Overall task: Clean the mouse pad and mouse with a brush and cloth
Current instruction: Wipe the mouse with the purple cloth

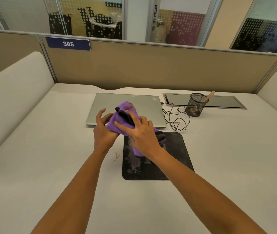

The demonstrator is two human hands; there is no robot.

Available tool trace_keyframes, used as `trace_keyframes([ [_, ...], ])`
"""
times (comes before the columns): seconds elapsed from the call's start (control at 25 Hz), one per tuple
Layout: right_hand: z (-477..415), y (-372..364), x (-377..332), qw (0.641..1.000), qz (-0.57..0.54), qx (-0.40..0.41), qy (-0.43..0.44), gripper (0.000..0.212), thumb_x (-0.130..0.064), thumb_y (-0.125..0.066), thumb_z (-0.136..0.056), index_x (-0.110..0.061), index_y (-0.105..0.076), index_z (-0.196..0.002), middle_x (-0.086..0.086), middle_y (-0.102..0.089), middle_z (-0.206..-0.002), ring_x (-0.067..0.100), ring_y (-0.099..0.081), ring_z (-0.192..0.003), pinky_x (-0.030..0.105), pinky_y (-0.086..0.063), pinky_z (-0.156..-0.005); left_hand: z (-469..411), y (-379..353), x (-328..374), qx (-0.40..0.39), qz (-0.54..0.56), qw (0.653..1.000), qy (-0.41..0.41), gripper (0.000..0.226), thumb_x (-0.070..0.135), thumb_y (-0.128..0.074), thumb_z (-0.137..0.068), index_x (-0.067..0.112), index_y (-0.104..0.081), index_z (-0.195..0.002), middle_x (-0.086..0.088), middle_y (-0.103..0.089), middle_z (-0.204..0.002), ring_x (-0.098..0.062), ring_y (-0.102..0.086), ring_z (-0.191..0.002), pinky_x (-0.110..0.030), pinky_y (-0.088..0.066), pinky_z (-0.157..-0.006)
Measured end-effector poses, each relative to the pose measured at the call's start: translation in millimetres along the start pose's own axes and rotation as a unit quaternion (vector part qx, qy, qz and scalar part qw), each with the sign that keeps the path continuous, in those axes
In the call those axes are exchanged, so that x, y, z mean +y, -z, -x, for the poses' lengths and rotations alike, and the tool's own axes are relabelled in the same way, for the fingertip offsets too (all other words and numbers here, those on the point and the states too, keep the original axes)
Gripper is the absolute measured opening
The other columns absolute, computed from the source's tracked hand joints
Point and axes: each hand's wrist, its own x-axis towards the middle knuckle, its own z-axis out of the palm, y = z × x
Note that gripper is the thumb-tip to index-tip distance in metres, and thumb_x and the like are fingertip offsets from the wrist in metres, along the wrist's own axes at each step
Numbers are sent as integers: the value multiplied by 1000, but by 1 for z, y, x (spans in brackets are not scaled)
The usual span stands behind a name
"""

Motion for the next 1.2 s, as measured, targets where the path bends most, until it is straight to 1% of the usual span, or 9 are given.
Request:
trace_keyframes([
  [0.16, 17, 4, 26, 999, 26, -9, 16, 69, -12, -68, -79, -37, -40, -136, 11, -36, -138, 32, -53, -103, 41, -51, -74, 5, 4, 2, 26, 0, 1000, 6, 88, 16, -81, -66, 13, -30, -137, -8, -57, -126, -11, -54, -104, -20, -42, -91],
  [0.24, 19, 8, 42, 994, -28, -9, -103, 64, -6, -64, -81, -35, -46, -135, 11, -40, -142, 32, -55, -103, 43, -52, -80, 2, 7, 5, 37, -7, 999, 0, 88, 15, -82, -65, 15, -31, -137, -6, -52, -131, -7, -50, -106, -18, -38, -93],
  [0.32, 10, 14, 41, 955, -152, -7, -256, 59, -4, -56, -87, -32, -45, -138, 11, -37, -146, 30, -49, -116, 44, -49, -96, 0, 5, 5, 28, -13, 999, -21, 87, 15, -83, -64, 16, -32, -136, -4, -49, -135, -9, -50, -110, -12, -37, -93],
  [0.4, -4, 20, 21, 954, -182, 11, -238, 57, -4, -54, -88, -30, -46, -138, 12, -37, -146, 28, -47, -119, 40, -45, -103, 0, 0, 6, 7, -6, 999, -31, 87, 17, -83, -64, 18, -32, -135, 0, -52, -130, -10, -52, -111, -7, -37, -92],
  [0.56, -22, 15, -3, 988, -117, 10, -96, 53, -10, -62, -83, -31, -54, -131, 17, -48, -138, 34, -56, -104, 43, -50, -84, 3, -5, 8, 3, 1, 1000, -31, 87, 19, -82, -66, 18, -30, -136, -1, -56, -126, -7, -52, -106, -8, -41, -87],
  [0.64, -27, 10, 2, 985, -112, -16, -132, 52, -11, -58, -86, -32, -51, -133, 16, -44, -141, 34, -54, -106, 43, -49, -85, 4, -2, 5, 2, -14, 998, -57, 85, 20, -82, -65, 21, -32, -134, -4, -55, -130, -9, -53, -110, -1, -38, -88],
  [0.92, -20, 6, 26, 934, -97, -133, -316, 54, -11, -45, -95, -35, -35, -142, 7, -28, -150, 30, -41, -121, 43, -39, -98, 9, -4, 5, 13, -32, 994, -103, 78, 15, -84, -62, 46, -36, -116, -7, -40, -142, -15, -50, -117, -8, -35, -96],
  [1.08, -6, 13, 22, 916, -128, -140, -353, 53, -13, -46, -95, -34, -34, -143, 7, -29, -150, 29, -42, -121, 43, -42, -101, 9, -8, 3, 22, -2, 996, -85, 83, 14, -83, -64, 37, -31, -124, -7, -46, -138, -11, -51, -113, -3, -36, -94],
  [1.2, 4, 19, -2, 941, -138, -83, -299, 58, -13, -52, -93, -34, -35, -143, 9, -31, -149, 28, -45, -118, 41, -44, -101, 10, -8, 3, 30, 11, 998, -63, 82, 16, -83, -64, 22, -35, -131, 7, -52, -125, -7, -52, -109, -6, -39, -93],
])
